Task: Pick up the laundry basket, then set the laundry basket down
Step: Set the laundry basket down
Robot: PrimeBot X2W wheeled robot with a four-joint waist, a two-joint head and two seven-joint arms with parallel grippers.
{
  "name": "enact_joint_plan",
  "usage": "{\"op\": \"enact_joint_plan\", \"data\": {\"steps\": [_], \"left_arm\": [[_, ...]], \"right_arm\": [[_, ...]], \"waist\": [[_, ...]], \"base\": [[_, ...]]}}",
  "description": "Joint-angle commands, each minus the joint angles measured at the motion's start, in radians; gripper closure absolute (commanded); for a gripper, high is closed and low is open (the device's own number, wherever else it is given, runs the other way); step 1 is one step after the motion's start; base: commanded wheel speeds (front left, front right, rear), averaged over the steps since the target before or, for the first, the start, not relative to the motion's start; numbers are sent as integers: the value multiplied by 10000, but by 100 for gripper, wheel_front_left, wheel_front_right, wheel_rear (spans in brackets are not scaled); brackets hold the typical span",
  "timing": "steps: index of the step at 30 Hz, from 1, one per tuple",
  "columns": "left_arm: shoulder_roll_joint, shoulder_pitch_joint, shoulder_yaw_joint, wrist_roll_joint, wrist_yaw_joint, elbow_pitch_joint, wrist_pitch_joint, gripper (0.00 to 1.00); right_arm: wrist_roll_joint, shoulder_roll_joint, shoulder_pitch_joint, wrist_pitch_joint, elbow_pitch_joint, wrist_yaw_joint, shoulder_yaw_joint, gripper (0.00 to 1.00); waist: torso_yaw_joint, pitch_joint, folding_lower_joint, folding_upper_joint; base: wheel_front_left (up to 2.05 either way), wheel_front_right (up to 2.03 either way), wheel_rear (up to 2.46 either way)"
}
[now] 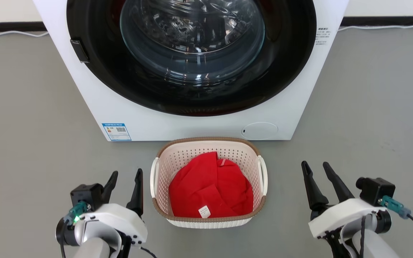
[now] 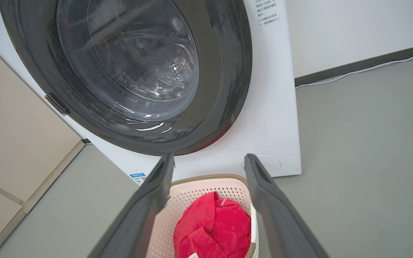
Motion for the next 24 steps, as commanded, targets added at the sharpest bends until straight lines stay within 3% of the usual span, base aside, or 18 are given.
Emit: {"op": "enact_joint_plan", "data": {"steps": [1, 14, 24], "left_arm": [[111, 55, 375, 152, 2, -323, -105, 0], [-264, 1120, 1104, 955, -232, -1669, -105, 0], [-472, 1800, 1365, 1783, -19, -2452, -105, 0]], "right_arm": [[-181, 46, 163, -107, -402, 71, 103, 0], [-829, 437, 1189, -107, -1601, 71, -426, 0], [-1522, 499, 1503, -107, -1974, 71, -673, 0]], "waist": [[31, -103, 0, -1], [63, -479, 0, -1], [31, -647, 0, -1]], "base": [[0, 0, 0], [0, 0, 0], [0, 0, 0]]}}
